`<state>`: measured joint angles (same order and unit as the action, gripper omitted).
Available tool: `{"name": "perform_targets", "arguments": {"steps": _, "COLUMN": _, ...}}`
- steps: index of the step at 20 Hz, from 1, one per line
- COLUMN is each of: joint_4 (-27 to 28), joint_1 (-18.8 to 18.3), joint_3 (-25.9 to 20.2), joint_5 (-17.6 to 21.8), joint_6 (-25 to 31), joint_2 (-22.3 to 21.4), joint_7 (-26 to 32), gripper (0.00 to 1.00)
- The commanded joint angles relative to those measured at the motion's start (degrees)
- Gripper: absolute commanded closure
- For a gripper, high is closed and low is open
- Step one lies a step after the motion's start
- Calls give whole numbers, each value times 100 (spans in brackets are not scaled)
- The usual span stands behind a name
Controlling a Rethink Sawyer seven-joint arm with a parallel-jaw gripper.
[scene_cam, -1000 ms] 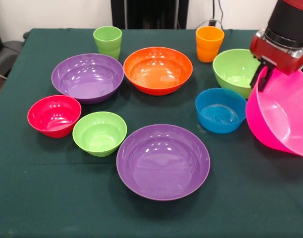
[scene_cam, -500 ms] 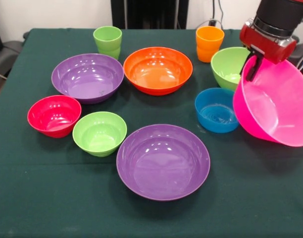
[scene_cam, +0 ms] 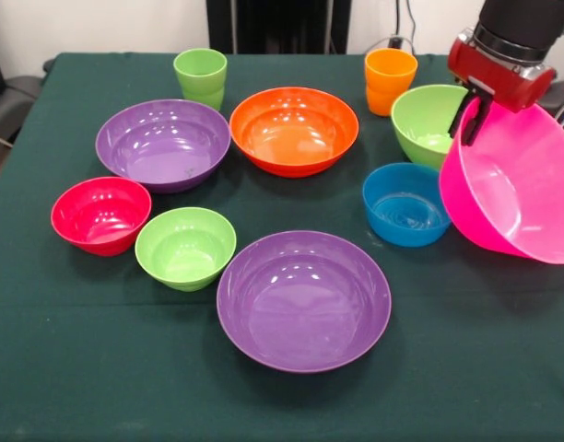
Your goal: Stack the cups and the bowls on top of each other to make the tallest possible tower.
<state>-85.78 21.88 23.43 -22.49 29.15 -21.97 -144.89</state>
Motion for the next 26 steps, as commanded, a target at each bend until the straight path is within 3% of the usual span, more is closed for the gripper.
{"name": "perform_targets", "arguments": {"steps": 1, "joint_4": -86, "joint_1": 171, "joint_3": -547, "joint_5": 180, "joint_6": 53, "joint_2": 105, "joint_7": -537, "gripper": 100}}
{"name": "perform_targets", "arguments": {"steps": 14, "joint_4": 90, "joint_1": 393, "joint_3": -289, "joint_5": 139, "joint_6": 270, "joint_2": 133, "joint_7": -698, "gripper": 100}}
{"name": "perform_targets", "arguments": {"steps": 26, "joint_4": -418, "joint_1": 363, "joint_3": -284, "joint_5": 222, "joint_6": 256, "joint_2": -532, "joint_7": -441, "gripper": 100}}
